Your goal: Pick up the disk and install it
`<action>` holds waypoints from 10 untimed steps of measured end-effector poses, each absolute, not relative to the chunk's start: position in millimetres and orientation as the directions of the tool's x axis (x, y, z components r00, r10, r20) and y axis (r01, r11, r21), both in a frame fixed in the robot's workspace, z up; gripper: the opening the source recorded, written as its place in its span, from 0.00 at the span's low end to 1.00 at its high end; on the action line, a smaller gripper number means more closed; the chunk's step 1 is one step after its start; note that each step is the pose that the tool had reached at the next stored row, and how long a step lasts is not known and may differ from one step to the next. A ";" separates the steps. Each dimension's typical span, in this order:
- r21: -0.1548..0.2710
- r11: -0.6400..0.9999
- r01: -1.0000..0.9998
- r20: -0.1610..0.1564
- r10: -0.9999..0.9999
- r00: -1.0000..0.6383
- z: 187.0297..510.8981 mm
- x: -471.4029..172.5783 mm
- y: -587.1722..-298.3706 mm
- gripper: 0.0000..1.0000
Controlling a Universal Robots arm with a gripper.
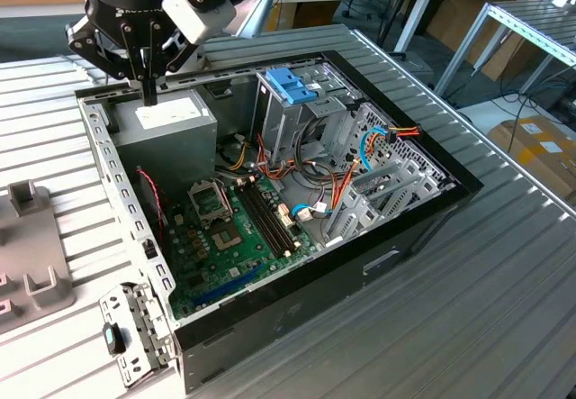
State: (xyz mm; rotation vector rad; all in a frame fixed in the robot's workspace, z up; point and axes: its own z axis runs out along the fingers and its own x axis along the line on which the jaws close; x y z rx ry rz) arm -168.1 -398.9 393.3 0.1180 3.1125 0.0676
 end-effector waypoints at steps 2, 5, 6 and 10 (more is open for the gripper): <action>0.044 0.996 0.075 -0.024 0.076 -0.997 393.3 -168.7 -398.9 0.11; 0.044 0.996 0.075 -0.024 0.076 -0.997 393.3 -169.4 -398.9 0.11; 0.044 0.996 0.075 -0.024 0.076 -0.997 393.3 -169.7 -398.9 0.11; 0.044 0.996 0.075 -0.024 0.076 -0.997 393.3 -170.8 -398.9 0.11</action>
